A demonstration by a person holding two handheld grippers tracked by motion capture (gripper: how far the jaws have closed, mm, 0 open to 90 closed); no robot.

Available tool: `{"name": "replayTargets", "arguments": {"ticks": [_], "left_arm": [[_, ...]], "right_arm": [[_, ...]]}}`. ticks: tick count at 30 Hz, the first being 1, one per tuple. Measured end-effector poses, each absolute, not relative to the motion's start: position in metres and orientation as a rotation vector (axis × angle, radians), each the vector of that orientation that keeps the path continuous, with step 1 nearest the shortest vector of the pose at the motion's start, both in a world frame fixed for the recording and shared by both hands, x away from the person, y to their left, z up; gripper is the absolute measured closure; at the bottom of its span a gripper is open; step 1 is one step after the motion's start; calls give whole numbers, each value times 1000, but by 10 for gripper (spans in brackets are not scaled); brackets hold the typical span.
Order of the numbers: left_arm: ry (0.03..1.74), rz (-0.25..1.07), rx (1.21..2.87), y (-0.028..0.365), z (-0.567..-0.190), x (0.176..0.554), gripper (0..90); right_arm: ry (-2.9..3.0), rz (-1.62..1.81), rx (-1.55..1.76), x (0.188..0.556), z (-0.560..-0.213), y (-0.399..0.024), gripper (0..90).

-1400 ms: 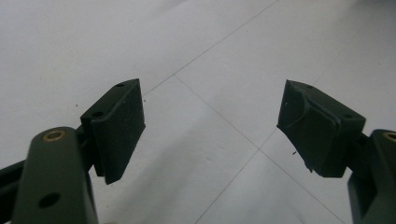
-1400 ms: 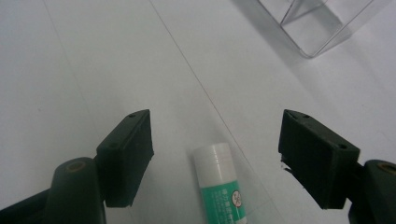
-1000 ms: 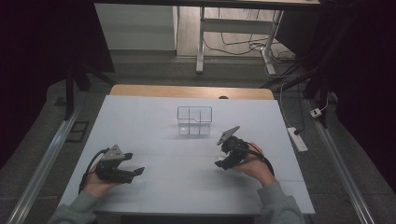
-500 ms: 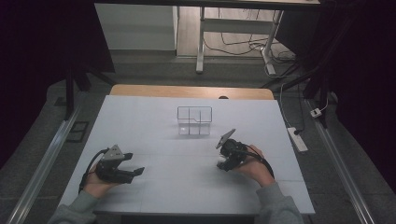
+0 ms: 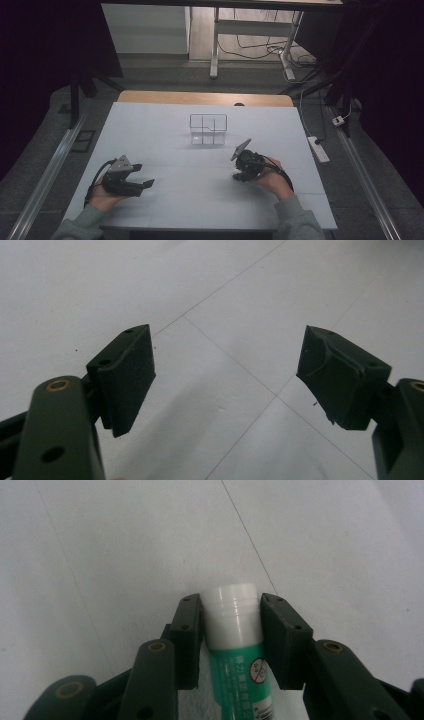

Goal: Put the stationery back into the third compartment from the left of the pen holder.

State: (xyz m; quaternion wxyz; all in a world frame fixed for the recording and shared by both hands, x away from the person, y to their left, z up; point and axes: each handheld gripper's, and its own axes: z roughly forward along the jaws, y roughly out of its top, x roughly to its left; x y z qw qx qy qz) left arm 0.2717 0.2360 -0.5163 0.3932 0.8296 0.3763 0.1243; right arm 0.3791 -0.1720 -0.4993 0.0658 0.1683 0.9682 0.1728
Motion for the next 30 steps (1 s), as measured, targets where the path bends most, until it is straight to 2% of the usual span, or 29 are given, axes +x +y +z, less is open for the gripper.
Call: {"name": "replayTargets", "arguments": {"ticks": [10, 30], "left_arm": [[955, 315, 2105, 236, -516, 272, 225], [953, 315, 2112, 237, -517, 272, 225]], "right_arm": [[2894, 515, 470, 374, -496, -170, 642], [2797, 816, 487, 365, -460, -175, 642]]}}
